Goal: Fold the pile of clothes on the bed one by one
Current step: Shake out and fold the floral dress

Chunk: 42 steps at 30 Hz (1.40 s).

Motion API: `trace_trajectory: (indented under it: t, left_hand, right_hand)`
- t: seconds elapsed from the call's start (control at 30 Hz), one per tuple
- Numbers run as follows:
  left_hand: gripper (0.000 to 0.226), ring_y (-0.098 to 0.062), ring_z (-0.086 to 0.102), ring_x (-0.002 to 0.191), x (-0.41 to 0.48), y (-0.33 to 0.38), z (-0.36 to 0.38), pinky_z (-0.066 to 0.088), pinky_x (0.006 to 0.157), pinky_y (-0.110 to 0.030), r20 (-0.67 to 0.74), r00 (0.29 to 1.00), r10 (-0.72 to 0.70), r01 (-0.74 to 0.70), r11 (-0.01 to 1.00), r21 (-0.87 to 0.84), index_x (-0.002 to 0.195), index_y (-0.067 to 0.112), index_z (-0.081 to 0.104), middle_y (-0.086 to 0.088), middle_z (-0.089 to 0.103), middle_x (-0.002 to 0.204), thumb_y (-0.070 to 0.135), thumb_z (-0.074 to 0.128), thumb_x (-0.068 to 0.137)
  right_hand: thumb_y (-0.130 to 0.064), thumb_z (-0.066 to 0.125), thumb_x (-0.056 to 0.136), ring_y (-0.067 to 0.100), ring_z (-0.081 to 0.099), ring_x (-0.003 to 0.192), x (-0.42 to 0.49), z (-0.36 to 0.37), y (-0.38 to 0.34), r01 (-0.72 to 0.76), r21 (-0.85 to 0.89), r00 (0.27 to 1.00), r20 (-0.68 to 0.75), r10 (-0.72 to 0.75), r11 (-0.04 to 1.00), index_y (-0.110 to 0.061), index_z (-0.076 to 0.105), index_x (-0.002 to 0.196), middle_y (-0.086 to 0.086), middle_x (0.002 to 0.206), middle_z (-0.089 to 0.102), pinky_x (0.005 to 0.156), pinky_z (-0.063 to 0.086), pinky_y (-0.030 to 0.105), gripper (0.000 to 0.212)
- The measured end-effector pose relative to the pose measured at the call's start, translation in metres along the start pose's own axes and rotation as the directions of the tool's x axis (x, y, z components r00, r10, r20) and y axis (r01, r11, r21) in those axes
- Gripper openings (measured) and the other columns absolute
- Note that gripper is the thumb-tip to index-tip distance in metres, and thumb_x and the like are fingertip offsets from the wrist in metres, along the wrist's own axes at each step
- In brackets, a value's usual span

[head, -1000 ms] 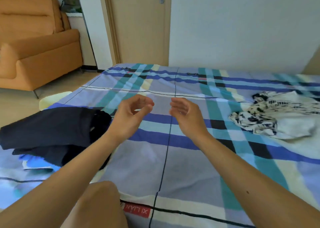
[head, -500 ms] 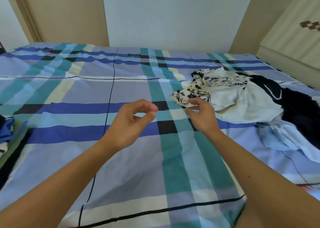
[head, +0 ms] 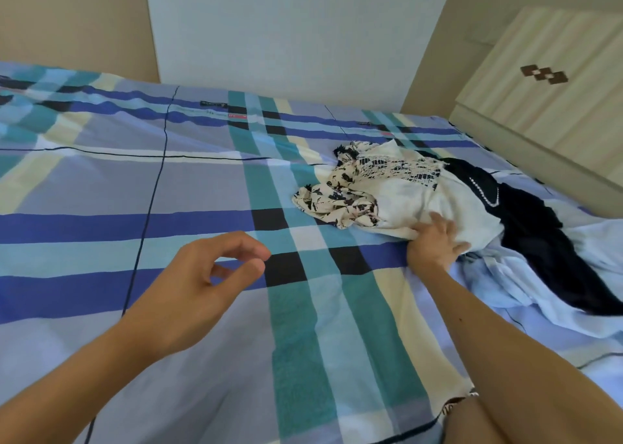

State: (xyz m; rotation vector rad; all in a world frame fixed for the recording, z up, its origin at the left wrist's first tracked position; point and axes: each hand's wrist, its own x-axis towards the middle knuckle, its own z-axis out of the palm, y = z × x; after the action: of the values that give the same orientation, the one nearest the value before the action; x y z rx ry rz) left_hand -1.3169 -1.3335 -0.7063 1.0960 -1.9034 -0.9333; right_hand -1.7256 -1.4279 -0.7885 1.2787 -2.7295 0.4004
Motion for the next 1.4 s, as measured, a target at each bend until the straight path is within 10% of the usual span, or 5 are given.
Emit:
trace_trajectory:
  t: [0.47,0.73,1.07,1.2,1.4]
  left_hand:
    - [0.036,-0.023,0.069,0.100,-0.002,-0.005,0.010,0.056,0.086,-0.045,0.076,0.804,-0.590,0.581,0.752,-0.311,0.114,0.032,0.060,-0.004,0.067,0.121,0.058,0.049,0.093]
    - [0.029,-0.031,0.074,0.082,-0.017,0.002,-0.026,0.059,0.064,-0.038,0.167,0.768,-0.619,0.572,0.545,-0.613,0.115,-0.001,0.068,-0.020,0.075,0.098,0.015,0.057,0.094]
    - [0.041,-0.034,0.070,0.086,-0.027,-0.008,-0.052,0.058,0.078,-0.052,-0.147,0.829,-0.540,0.495,0.830,-0.257,0.103,0.022,0.069,-0.008,0.076,0.090,-0.010,0.046,0.090]
    - [0.042,-0.032,0.071,0.084,-0.034,-0.006,-0.076,0.057,0.075,-0.046,-0.131,0.851,-0.509,0.462,0.843,-0.277,0.090,0.021,0.076,-0.008,0.076,0.088,-0.010,0.048,0.089]
    - [0.039,-0.036,0.069,0.083,-0.043,-0.008,-0.117,0.051,0.079,-0.046,-0.072,0.829,-0.555,0.519,0.811,-0.270,0.090,0.015,0.078,-0.022,0.074,0.096,0.019,0.070,0.052]
  right_hand:
    - [-0.009,0.043,0.076,-0.001,0.051,0.081,-0.142,-0.090,-0.126,0.341,0.892,0.768,-0.082,-0.635,0.296,-0.028,0.058,0.087,-0.015,0.086,0.057,0.075,0.039,0.019,0.026]
    - [0.012,0.062,0.084,0.005,0.056,0.095,-0.259,-0.117,-0.144,0.438,0.888,0.170,0.069,-0.983,0.138,-0.006,0.065,0.110,-0.002,0.107,0.061,0.083,0.044,0.022,0.032]
    - [0.003,0.065,0.077,0.010,0.054,0.124,-0.203,-0.110,-0.122,0.532,0.807,0.521,-0.073,-0.851,0.257,-0.019,0.055,0.131,-0.003,0.132,0.055,0.105,0.046,0.032,0.060]
    - [-0.034,0.078,0.077,0.001,0.020,0.147,-0.183,-0.081,-0.116,0.682,0.603,0.422,0.138,-0.896,0.414,-0.040,0.026,0.153,-0.014,0.159,0.024,0.122,0.011,0.031,0.092]
    - [-0.027,0.074,0.085,0.007,0.059,0.074,-0.203,-0.076,-0.130,0.770,0.518,0.296,0.227,-0.928,0.373,-0.024,0.069,0.096,-0.008,0.083,0.069,0.065,0.040,0.028,0.013]
